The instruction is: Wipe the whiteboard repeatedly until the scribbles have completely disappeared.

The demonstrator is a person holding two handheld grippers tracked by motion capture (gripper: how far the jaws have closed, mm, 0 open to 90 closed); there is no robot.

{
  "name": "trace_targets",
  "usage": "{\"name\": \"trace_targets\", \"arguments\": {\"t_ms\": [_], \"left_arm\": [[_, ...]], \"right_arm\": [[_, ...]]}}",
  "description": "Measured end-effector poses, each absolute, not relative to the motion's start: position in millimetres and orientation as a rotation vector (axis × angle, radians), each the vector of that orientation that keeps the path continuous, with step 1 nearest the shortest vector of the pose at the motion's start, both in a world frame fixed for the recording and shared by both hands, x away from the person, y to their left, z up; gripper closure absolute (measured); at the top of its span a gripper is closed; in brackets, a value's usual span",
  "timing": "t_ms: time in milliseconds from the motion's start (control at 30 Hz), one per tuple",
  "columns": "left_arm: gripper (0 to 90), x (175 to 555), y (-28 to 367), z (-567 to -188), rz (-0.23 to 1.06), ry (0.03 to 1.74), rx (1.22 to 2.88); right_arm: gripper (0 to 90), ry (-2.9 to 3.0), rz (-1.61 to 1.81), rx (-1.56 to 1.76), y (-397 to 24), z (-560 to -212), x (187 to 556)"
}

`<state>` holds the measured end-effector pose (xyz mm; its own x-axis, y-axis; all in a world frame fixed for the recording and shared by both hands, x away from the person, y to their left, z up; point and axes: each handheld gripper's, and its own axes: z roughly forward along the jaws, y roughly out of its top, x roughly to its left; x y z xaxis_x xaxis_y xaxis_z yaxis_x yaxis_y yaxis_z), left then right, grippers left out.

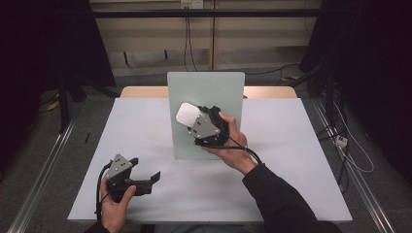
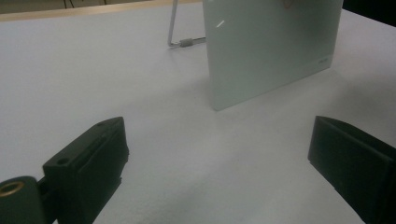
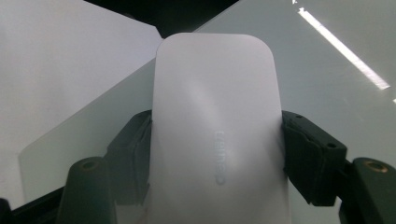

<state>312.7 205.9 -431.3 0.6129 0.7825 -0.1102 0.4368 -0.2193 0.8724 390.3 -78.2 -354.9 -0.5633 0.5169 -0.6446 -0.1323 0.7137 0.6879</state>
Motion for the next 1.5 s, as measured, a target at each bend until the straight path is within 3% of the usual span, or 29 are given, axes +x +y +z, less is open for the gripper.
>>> {"name": "trace_targets", "arguments": {"t_ms": [300, 500, 1067, 1267, 1500], "left_arm": [[4.7, 312.9, 206.3, -431.5, 0.439, 0.981, 1.853], [4.7, 312.7, 205.6, -431.2, 0.441, 0.978, 1.854], [4.8, 312.3, 205.7, -430.9, 0.446, 0.974, 1.867], [4.7, 312.5, 205.4, -431.4, 0.441, 0.978, 1.86], [4.7, 312.6, 205.7, -431.3, 0.442, 0.975, 1.867]], "right_arm": [[31.3, 1.846, 0.893, 0.389, -109.6, -309.5, 406.3], [31.3, 1.801, 0.904, 0.408, -116.0, -301.9, 410.5], [31.4, 2.007, 0.85, 0.256, -73.7, -391.8, 374.4], [31.4, 2.072, 0.835, 0.229, -69.1, -401.1, 370.4], [31.4, 2.044, 0.832, 0.241, -77.9, -383.8, 376.9]]}}
